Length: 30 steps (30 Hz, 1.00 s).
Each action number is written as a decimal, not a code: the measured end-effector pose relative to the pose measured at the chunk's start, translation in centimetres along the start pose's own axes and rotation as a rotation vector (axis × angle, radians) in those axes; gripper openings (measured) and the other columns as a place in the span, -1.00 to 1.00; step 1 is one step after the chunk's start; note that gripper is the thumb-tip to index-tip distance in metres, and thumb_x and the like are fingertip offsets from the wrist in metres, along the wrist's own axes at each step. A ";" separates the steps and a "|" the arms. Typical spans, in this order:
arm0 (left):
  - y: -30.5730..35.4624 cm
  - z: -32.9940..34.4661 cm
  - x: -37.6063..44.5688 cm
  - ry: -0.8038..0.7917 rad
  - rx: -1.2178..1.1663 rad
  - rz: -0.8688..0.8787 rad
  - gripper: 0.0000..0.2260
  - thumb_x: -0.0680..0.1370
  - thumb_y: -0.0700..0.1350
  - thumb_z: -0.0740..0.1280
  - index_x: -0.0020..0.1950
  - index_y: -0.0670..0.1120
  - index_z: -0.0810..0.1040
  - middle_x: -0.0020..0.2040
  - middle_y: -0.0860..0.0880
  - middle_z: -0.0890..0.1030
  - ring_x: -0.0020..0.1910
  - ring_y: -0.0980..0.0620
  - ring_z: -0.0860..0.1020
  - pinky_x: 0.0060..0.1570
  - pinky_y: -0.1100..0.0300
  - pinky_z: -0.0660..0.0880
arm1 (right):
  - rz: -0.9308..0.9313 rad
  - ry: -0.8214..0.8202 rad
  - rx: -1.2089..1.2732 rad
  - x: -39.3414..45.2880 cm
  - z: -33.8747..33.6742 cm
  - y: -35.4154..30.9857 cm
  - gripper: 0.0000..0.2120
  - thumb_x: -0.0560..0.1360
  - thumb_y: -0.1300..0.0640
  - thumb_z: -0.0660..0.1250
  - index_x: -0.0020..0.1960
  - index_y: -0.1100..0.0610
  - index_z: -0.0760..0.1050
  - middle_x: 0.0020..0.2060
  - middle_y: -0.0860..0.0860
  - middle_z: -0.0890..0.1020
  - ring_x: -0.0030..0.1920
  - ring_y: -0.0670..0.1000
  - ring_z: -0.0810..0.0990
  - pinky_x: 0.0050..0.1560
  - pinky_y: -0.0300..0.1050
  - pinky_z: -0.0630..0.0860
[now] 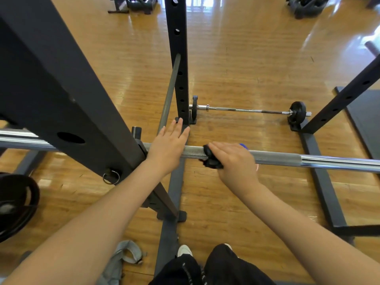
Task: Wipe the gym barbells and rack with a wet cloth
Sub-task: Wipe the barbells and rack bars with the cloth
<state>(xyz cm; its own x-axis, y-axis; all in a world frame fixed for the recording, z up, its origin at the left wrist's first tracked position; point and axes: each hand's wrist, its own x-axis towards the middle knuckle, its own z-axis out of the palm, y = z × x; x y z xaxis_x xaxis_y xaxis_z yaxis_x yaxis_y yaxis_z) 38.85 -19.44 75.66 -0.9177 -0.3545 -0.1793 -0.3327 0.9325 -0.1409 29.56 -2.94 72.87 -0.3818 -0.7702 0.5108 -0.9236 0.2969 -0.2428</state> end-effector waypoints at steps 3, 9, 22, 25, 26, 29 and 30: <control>0.2 -0.8 -0.1 -0.043 -0.041 -0.027 -0.26 0.55 -0.29 0.24 0.55 -0.12 -0.20 0.54 -0.17 -0.21 0.53 -0.12 -0.18 0.47 -0.01 -0.10 | 0.001 -0.082 0.025 0.9 0.4 -1.4 -0.58 0.18 0.38 0.50 0.04 0.25 0.63 -0.08 0.10 0.69 -0.11 0.13 0.67 -0.10 -0.03 0.57; 1.7 0.7 -4.9 0.211 -0.281 -0.276 -0.26 0.56 -0.24 0.18 0.51 -0.19 -0.32 0.54 -0.14 -0.24 0.51 -0.10 -0.26 0.44 0.10 -0.24 | 0.007 0.053 -0.001 -0.4 0.0 -0.6 -0.63 0.25 0.34 0.28 0.03 0.28 0.64 -0.04 0.14 0.68 -0.07 0.15 0.67 -0.04 -0.04 0.54; 3.7 2.3 -9.9 0.172 -0.334 -0.361 -0.28 0.57 -0.23 0.17 0.37 -0.23 -0.41 0.42 -0.15 -0.37 0.38 -0.03 -0.38 0.24 0.14 -0.44 | -0.134 -0.059 0.086 4.1 3.9 -5.5 -0.62 0.19 0.35 0.49 0.02 0.24 0.65 -0.11 0.11 0.70 -0.16 0.11 0.68 -0.19 -0.08 0.56; 3.5 2.3 -10.3 0.189 -0.254 -0.325 -0.28 0.54 -0.24 0.20 0.42 -0.26 -0.32 0.51 -0.20 -0.22 0.51 -0.10 -0.19 0.32 0.10 -0.31 | -0.106 0.030 0.071 2.4 2.1 -3.6 -0.66 0.32 0.25 0.23 0.02 0.24 0.65 -0.08 0.13 0.69 -0.13 0.12 0.68 -0.15 -0.07 0.56; 3.6 2.3 -10.8 0.102 -0.233 -0.305 -0.32 0.58 -0.22 0.13 0.42 -0.26 -0.36 0.51 -0.20 -0.26 0.51 -0.12 -0.23 0.32 0.08 -0.33 | -0.101 0.042 0.066 2.2 1.9 -3.3 -0.62 0.33 0.21 0.15 0.00 0.24 0.66 -0.09 0.13 0.70 -0.14 0.11 0.68 -0.15 -0.08 0.56; 3.7 2.1 -12.0 -0.107 -0.114 -0.298 -0.37 0.63 -0.16 0.05 0.46 -0.29 -0.35 0.52 -0.24 -0.27 0.50 -0.17 -0.27 0.40 0.01 -0.31 | -0.092 -0.022 0.042 3.3 2.3 -4.8 -0.72 0.28 0.26 0.18 -0.13 0.23 0.63 -0.26 0.07 0.68 -0.29 0.12 0.65 -0.31 -0.16 0.46; 3.6 2.3 -12.2 -0.110 -0.081 -0.302 -0.36 0.63 -0.14 0.07 0.47 -0.30 -0.33 0.52 -0.25 -0.25 0.50 -0.17 -0.26 0.42 -0.01 -0.29 | -0.094 -0.064 0.035 4.2 2.8 -5.9 -0.81 0.24 0.32 0.28 -0.19 0.22 0.59 -0.35 0.05 0.63 -0.38 0.11 0.60 -0.39 -0.18 0.36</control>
<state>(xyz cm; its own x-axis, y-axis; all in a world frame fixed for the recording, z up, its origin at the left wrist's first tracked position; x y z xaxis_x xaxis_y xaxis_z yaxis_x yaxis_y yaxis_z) 49.36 -11.91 75.07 -0.7474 -0.6170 -0.2464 -0.6063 0.7851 -0.1269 33.50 -9.53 74.13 -0.2897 -0.8283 0.4795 -0.9529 0.2025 -0.2259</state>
